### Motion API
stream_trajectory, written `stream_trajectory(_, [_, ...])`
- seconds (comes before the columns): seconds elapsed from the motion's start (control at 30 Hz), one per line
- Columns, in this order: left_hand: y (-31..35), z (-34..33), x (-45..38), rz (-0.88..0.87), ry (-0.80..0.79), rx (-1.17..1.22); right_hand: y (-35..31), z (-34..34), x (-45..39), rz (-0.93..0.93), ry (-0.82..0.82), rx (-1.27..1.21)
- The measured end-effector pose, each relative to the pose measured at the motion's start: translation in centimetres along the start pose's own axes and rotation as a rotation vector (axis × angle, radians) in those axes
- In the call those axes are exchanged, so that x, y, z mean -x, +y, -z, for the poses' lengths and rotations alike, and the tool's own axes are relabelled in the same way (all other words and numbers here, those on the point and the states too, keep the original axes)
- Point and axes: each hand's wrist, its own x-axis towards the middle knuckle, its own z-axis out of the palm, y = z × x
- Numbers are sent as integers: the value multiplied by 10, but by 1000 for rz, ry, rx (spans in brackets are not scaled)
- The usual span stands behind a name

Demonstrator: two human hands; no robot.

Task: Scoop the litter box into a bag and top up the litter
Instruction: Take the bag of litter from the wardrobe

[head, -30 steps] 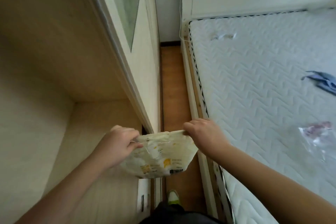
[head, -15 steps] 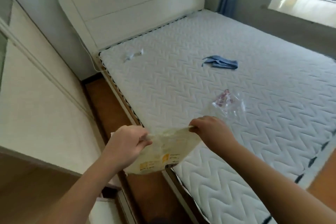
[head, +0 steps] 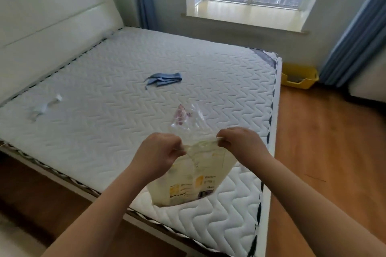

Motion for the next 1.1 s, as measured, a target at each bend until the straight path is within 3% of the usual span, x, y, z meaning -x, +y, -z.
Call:
stream_trajectory(0.53, [79, -45, -116, -352, -189, -16, 82, 28, 80, -444, 58, 64])
stream_trajectory(0.77, [126, -65, -148, -452, -234, -6, 115, 53, 107, -547, 99, -191])
stream_trajectory(0.9, [157, -83, -155, -494, -246, 30, 142, 60, 126, -593, 103, -173])
stream_trajectory(1.1, [228, -121, -164, -502, -245, 4, 191, 56, 174, -635, 241, -200])
